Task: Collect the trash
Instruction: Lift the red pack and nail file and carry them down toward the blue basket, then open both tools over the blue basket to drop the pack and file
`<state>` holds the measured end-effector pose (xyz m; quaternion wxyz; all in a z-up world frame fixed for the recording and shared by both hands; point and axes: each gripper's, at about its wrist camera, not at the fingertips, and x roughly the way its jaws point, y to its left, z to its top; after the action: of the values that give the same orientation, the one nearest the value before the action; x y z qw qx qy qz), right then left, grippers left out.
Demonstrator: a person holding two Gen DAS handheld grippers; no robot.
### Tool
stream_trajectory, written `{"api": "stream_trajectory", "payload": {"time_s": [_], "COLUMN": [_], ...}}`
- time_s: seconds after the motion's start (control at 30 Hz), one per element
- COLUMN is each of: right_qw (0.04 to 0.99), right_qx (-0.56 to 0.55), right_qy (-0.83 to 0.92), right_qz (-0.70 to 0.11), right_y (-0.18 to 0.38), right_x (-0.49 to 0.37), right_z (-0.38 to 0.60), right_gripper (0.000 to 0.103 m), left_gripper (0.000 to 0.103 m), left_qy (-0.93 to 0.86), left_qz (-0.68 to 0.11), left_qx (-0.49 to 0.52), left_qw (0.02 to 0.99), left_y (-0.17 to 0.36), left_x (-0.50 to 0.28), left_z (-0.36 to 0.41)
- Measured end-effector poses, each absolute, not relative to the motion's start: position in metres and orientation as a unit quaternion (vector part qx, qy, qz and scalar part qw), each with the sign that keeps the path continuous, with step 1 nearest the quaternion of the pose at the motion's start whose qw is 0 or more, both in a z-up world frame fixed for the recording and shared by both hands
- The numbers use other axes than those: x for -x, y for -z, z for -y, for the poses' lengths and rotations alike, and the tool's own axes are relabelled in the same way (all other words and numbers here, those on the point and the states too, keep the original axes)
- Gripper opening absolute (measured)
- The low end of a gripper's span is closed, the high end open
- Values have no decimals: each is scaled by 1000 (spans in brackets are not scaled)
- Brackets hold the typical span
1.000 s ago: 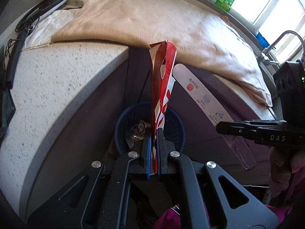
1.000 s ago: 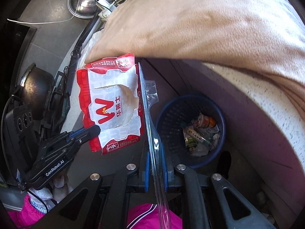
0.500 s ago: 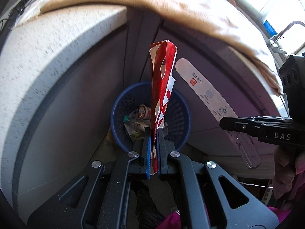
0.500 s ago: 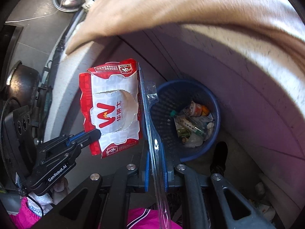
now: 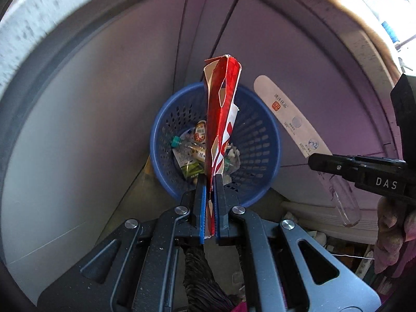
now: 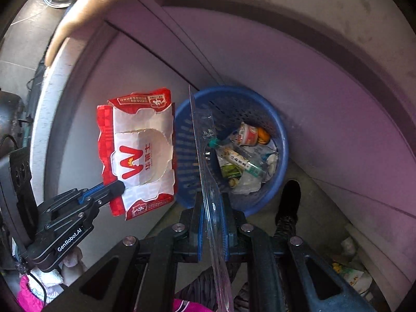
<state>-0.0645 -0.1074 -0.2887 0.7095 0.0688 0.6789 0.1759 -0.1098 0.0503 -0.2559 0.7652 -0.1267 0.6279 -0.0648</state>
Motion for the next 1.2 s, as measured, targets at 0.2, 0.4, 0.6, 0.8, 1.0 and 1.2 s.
{"api": "stream_trajectory", "payload": {"time_s": [0.2,0.4,0.6,0.8,1.0,1.2], "right_qw": [706,704,707,716,723,735], "right_qx": [-56,-40,-33,-13,2,22], "right_qy": [-162,-151,-144,-143,-147,-155], "right_qz": [-688,-693,-692,-683,-675,-660], "right_y": [307,321,323,316,315,306], "right_x": [57,50,50,49,49,48], "right_z": [102,100,89,83,82,77], "right_gripper": [9,9,9,10,10,23], "left_gripper": [2,2,3,5,8,28], "left_qy": [64,62,55,48,47,31], "left_qz": [-643,-656,-665,-668,-671,-668], "left_qx": [124,115,110,107,108,113], "left_qw": [753,743,737,735,732,735], "left_y": [276,293,305,308,306,304], "left_x": [103,96,92,86,84,82], "left_z": [-44,-36,-33,-29,-32,-41]}}
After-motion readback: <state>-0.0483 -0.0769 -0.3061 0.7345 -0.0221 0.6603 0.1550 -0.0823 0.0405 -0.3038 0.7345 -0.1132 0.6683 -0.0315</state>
